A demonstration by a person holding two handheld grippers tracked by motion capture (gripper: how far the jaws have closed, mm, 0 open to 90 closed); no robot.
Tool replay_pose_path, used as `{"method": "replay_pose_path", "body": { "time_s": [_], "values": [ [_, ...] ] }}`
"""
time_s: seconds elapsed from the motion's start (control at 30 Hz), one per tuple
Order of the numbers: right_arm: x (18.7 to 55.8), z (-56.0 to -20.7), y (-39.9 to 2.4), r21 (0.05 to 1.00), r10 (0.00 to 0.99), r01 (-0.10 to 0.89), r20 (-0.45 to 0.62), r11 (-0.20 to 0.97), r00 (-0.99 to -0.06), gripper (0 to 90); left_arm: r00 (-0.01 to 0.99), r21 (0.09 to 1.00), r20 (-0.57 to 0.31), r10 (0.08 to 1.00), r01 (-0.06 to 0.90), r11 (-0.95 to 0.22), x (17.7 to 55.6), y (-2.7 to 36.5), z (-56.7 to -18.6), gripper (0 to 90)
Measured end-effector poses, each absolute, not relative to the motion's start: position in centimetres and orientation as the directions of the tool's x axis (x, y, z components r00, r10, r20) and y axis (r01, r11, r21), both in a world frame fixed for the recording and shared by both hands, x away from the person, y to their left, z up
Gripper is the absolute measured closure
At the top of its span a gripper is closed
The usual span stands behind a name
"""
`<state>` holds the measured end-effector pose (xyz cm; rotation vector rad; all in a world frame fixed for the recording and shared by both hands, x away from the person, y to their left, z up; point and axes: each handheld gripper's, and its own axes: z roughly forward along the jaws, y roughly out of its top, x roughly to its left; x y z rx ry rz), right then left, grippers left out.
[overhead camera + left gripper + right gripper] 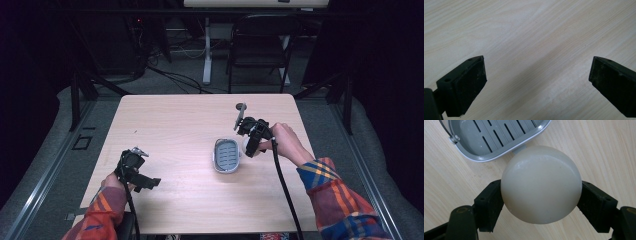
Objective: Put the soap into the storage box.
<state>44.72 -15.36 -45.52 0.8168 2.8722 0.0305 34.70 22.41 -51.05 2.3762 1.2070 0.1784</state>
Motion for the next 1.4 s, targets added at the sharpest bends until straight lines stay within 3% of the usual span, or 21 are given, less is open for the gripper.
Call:
{"method": "replay_pose_path", "body": {
  "time_s": [1.4],
  "values": [
    [45.5,-45.8,-10.8,0.064,0.46,0.456,-0.125,0.888,-0.879,24.3,0.614,0.454,-0.095,0.784,0.727,-0.515,34.7,22.3,-51.1,1.4]
  ]
}}
